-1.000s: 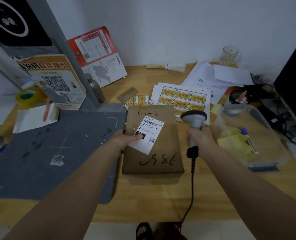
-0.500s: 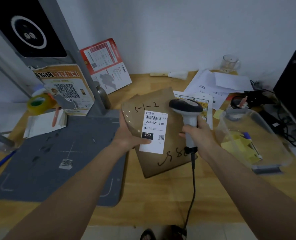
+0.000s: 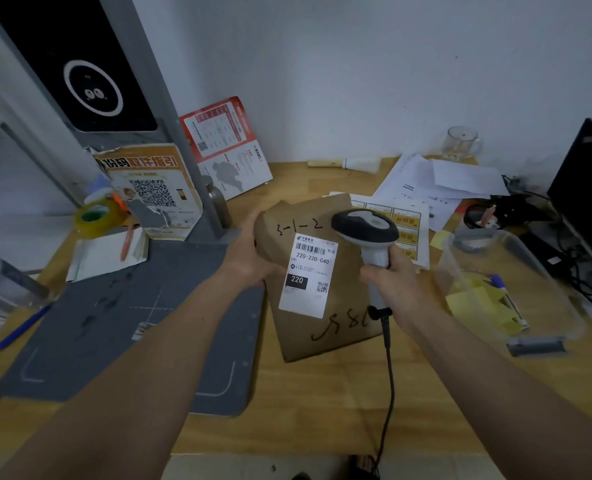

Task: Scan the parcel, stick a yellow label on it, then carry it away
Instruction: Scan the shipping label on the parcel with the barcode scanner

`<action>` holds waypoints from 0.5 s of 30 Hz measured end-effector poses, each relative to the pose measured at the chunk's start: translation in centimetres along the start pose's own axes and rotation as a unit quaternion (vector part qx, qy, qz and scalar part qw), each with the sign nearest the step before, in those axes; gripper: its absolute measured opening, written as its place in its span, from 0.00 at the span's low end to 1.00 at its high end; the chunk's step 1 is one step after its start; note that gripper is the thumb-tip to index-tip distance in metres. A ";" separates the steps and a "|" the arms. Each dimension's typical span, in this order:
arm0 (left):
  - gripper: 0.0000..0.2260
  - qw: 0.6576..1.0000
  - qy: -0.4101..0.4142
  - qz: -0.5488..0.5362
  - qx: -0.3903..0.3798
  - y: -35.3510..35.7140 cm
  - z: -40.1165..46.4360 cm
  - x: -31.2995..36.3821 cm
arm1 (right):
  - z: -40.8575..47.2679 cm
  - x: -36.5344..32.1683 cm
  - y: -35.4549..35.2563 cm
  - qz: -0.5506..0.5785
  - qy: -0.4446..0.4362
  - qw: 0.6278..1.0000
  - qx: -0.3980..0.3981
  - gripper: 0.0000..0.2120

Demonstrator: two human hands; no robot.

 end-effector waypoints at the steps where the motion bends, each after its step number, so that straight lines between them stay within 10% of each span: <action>1: 0.51 1.000 -0.003 0.005 0.011 -0.1 0.1 0.1 | -0.4 -0.5 0.1 0.002 -0.010 1.000 0.018 0.17; 6: 0.48 0.998 -0.018 0.034 0.041 -0.4 0.5 0.7 | -2.9 -0.8 1.2 0.038 0.023 0.999 0.023 0.04; 15: 0.47 0.998 -0.038 0.016 0.037 -0.5 1.0 0.5 | -6.9 0.5 1.8 0.060 0.049 0.997 -0.008 0.15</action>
Point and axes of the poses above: each hand's wrist, its own z-axis towards the middle knuckle, its own y-axis out of the palm, x = y × z, the point moved 8 cm from there along z, towards the middle knuckle, and after that the axes turned 12 degrees about -z, right-handed, at the moved point
